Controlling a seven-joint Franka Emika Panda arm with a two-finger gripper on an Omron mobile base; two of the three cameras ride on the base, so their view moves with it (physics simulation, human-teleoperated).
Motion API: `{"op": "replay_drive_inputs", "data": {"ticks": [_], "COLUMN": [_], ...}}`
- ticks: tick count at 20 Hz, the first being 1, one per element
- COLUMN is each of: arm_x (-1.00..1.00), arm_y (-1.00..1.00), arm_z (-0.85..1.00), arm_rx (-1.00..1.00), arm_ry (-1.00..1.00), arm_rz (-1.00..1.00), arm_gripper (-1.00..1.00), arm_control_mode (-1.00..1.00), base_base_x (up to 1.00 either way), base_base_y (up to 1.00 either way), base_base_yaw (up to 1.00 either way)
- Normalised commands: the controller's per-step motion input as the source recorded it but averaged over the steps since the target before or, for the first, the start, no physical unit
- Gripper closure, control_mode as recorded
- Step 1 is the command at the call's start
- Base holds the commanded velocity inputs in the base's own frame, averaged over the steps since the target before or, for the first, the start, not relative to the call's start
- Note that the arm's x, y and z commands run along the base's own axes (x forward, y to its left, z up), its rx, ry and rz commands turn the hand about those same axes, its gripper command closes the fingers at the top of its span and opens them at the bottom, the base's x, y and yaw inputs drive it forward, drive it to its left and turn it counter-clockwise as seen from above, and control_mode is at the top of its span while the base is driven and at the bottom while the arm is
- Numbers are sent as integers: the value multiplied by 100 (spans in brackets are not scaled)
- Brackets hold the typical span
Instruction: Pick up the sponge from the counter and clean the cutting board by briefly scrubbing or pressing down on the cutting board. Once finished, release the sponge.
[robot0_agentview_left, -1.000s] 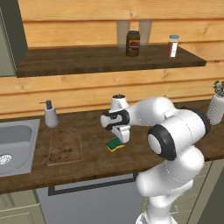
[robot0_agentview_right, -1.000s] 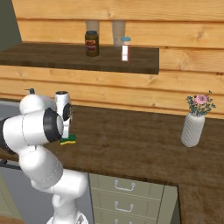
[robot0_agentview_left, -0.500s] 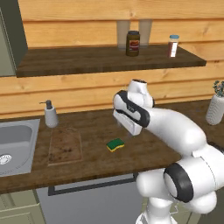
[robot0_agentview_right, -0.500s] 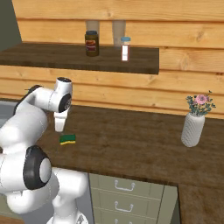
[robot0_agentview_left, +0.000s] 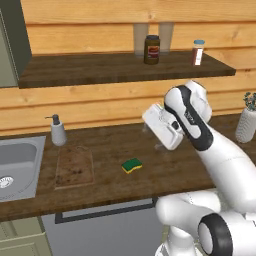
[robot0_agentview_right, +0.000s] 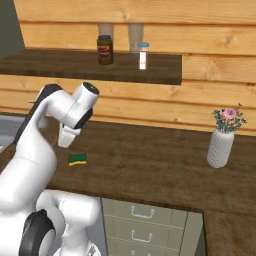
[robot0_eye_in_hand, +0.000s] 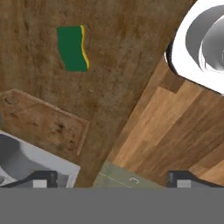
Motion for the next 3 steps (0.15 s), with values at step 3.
{"op": "replay_drive_inputs", "data": {"ticks": [3], "arm_x": [-36], "arm_y": [-22], "arm_z": [65], "arm_rx": [39], "arm_ry": [0], "arm_rz": [9], "arm_gripper": [-100], "arm_control_mode": [-100], "base_base_x": [0], "base_base_y": [0], "base_base_yaw": [0]}}
